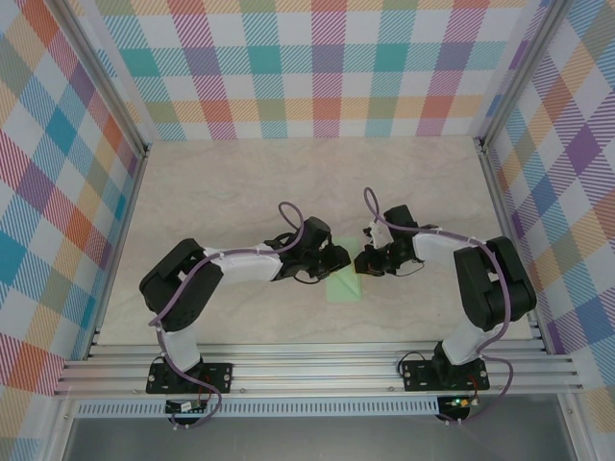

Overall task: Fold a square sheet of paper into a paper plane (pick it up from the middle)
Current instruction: Fold the triangle a second time at the center of the table.

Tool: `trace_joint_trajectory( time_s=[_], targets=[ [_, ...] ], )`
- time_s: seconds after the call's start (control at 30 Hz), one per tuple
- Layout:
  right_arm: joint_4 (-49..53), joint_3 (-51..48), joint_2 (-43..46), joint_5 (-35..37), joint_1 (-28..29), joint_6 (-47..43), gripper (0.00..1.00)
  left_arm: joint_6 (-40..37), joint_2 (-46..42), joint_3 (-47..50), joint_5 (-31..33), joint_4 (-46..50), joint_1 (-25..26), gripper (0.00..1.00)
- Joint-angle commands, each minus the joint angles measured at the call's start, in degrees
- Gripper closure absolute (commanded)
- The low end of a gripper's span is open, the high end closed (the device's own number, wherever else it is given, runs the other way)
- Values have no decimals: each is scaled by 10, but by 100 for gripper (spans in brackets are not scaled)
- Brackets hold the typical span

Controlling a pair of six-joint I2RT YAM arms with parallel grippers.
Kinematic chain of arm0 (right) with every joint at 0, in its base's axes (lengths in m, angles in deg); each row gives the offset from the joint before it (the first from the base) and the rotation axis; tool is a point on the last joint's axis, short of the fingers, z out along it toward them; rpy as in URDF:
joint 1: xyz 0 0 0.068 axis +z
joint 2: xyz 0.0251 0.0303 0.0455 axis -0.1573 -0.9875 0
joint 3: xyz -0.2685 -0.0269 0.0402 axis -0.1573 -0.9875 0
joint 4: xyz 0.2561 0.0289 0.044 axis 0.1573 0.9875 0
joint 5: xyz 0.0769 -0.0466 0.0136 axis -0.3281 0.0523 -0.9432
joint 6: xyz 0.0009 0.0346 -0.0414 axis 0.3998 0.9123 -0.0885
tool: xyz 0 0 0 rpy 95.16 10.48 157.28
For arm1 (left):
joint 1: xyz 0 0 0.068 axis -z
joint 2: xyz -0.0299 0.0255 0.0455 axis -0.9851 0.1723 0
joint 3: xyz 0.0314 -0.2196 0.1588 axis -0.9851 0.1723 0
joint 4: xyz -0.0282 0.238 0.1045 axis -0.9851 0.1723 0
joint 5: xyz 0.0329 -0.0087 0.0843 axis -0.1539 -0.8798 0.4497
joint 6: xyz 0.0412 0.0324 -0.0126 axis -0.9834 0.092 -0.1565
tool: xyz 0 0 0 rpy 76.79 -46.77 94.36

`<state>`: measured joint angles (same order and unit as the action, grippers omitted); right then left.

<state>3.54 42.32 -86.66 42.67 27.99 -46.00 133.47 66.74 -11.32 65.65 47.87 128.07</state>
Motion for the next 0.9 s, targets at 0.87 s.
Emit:
trace_joint_trajectory(
  time_s=[0.87],
  targets=[
    [25, 17, -19, 40, 0, -14, 89, -9, 1, -1, -12, -11, 10, 64]
  ],
)
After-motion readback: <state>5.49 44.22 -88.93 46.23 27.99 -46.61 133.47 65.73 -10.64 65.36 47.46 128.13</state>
